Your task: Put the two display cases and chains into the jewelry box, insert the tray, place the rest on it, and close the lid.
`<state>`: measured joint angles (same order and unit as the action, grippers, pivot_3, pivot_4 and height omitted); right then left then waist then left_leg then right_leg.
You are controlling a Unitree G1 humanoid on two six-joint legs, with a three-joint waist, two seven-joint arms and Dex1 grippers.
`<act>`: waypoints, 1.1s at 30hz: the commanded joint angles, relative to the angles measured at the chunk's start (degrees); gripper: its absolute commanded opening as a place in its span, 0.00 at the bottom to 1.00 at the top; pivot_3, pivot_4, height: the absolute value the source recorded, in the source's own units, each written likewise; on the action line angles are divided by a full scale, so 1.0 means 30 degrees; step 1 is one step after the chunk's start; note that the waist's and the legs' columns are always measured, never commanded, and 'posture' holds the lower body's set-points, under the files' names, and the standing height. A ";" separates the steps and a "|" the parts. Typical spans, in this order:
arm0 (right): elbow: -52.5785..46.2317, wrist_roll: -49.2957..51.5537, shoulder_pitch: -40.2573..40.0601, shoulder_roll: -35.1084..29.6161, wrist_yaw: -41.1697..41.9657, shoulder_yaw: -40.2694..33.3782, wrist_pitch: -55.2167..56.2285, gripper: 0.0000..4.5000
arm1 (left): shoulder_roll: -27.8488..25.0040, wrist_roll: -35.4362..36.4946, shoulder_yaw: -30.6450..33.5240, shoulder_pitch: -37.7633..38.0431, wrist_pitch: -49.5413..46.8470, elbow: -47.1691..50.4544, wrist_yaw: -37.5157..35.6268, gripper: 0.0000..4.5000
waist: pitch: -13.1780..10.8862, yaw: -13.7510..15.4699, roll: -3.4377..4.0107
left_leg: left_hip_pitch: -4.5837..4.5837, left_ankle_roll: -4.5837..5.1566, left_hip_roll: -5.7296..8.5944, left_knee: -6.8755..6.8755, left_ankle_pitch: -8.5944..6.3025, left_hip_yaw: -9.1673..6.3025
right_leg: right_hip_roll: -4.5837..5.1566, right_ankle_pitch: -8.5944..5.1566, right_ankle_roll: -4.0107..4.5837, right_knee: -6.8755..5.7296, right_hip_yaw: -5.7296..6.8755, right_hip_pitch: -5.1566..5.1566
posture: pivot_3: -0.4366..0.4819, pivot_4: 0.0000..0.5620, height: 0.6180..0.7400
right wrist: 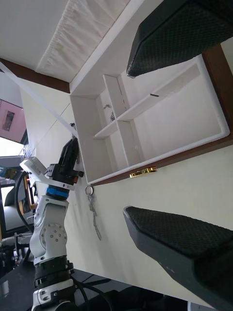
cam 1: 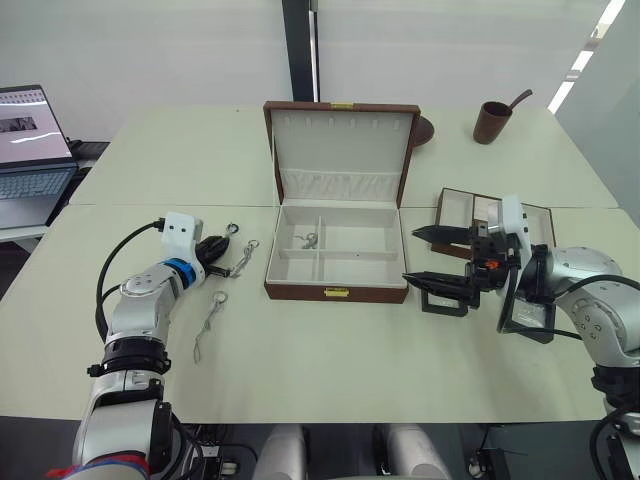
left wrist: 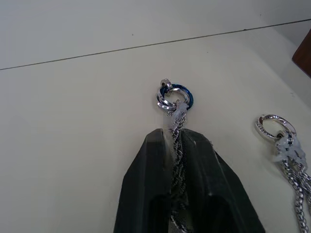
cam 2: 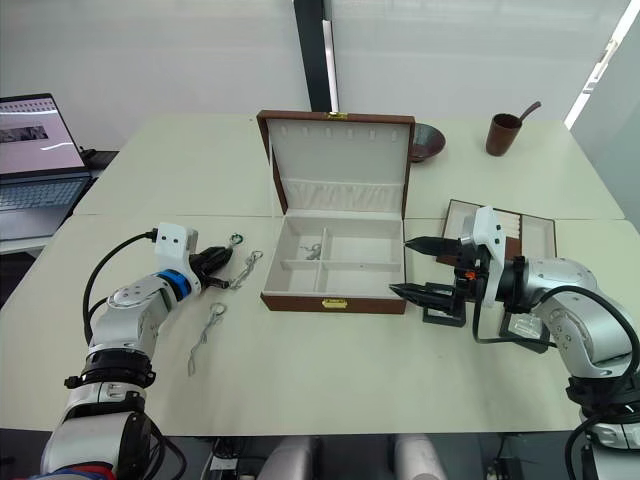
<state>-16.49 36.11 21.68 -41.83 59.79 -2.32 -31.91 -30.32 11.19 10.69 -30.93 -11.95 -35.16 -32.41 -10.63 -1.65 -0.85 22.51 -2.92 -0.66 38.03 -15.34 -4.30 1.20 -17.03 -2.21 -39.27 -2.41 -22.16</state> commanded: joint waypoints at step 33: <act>-0.1746 0.1434 0.0980 -0.0271 0.0493 -0.0596 -0.0129 1.00 | -0.2705 0.4803 0.3339 0.4459 -0.5774 1.2046 -0.0736 0.00 | -0.0005 -0.0012 -0.0007 | 0.0021 -0.0001 -0.0017 -0.0008 -0.0001 -0.0046 | -0.0004 -0.0001 0.0000 0.0009 0.0010 -0.0016 | 0.48 0.27 1.00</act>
<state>-19.33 39.23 23.63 -41.91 61.04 -2.39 -32.14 -36.86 23.94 18.58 -17.44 -28.38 -2.44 -33.38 -10.65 -1.69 -0.87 22.58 -2.92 -0.71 38.00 -15.34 -4.44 1.19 -17.03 -2.21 -39.24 -2.38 -22.21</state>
